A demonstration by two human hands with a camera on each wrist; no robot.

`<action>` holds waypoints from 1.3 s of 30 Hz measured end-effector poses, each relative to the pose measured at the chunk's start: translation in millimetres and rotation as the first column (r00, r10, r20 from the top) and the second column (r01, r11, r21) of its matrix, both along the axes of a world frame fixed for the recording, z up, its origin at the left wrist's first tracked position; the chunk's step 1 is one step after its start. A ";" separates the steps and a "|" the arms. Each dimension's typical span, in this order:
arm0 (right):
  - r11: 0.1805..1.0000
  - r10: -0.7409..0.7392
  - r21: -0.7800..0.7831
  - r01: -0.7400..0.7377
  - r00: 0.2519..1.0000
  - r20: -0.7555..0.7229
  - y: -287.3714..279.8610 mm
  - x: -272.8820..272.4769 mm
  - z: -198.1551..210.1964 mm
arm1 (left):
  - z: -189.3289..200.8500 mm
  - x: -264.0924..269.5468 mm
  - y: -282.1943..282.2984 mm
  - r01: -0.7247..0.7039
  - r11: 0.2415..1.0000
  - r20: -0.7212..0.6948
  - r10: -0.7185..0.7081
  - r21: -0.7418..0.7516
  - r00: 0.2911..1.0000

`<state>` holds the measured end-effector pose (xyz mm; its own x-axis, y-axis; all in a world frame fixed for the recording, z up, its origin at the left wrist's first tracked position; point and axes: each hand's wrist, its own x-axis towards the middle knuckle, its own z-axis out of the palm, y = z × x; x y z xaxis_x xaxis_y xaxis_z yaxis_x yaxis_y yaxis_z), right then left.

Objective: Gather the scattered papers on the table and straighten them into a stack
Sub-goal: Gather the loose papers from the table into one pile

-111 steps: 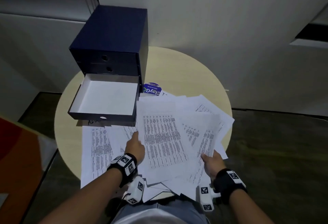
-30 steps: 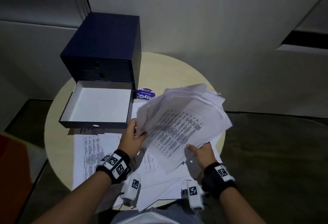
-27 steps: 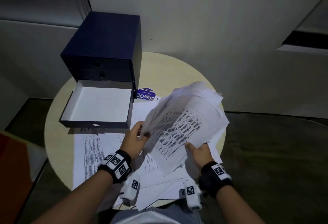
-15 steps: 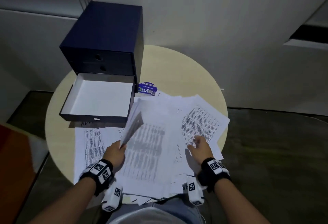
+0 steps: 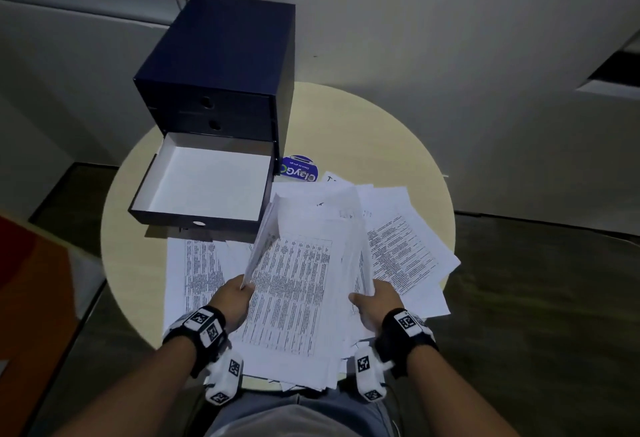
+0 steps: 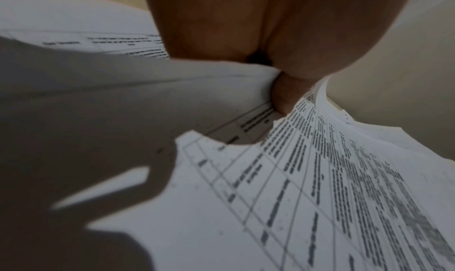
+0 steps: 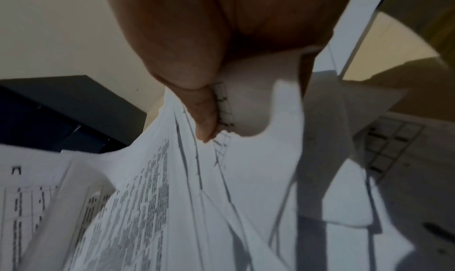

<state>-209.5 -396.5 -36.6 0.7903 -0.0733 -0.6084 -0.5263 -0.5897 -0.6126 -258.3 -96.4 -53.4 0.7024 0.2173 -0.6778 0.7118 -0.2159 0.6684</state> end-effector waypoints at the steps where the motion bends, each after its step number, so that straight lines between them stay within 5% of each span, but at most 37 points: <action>1: 0.998 -0.047 0.039 0.047 0.999 0.005 -6.1 -0.5 0.2 | 0.7 0.9 -0.8 -0.029 0.999 -0.003 0.029 -0.019 1.000; 7: 0.941 -0.296 0.176 0.290 0.955 0.009 -70.5 -6.8 11.7 | 6.6 4.4 -2.0 0.004 1.000 0.025 -0.005 0.029 1.000; 13: 0.829 -0.541 0.238 0.506 0.834 0.110 -124.6 -9.4 23.8 | 7.2 10.4 -9.8 0.048 0.990 0.047 -0.055 0.134 0.997; 22: 0.678 -0.710 0.444 0.586 0.678 0.189 -140.3 -5.5 77.8 | -1.2 12.3 -11.1 -0.015 0.997 0.043 0.012 0.075 0.999; 26: 0.721 -0.619 0.506 0.474 0.768 0.163 -114.4 -6.5 87.3 | 0.7 12.9 -19.9 -0.037 0.999 0.036 0.037 -0.011 0.999; 30: 0.853 -0.441 0.388 0.350 0.881 0.174 -77.6 -14.3 60.1 | 8.4 16.6 -27.3 0.030 0.999 0.044 -0.029 -0.011 0.999; 34: 0.949 -0.244 0.238 0.205 0.959 0.145 -36.6 -30.7 28.4 | 1.8 19.1 -25.1 -0.025 0.983 -0.024 0.021 -0.185 0.999; 39: 0.993 -0.077 0.093 0.076 0.997 0.012 -11.3 -42.9 12.2 | 17.1 16.1 -35.8 0.050 0.998 -0.013 -0.050 -0.043 0.999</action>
<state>-252.3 -407.7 -24.3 0.7940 -0.0780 -0.6029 -0.5577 -0.4883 -0.6712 -242.2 -132.2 -36.3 0.7021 0.1525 -0.6956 0.7101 -0.2228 0.6679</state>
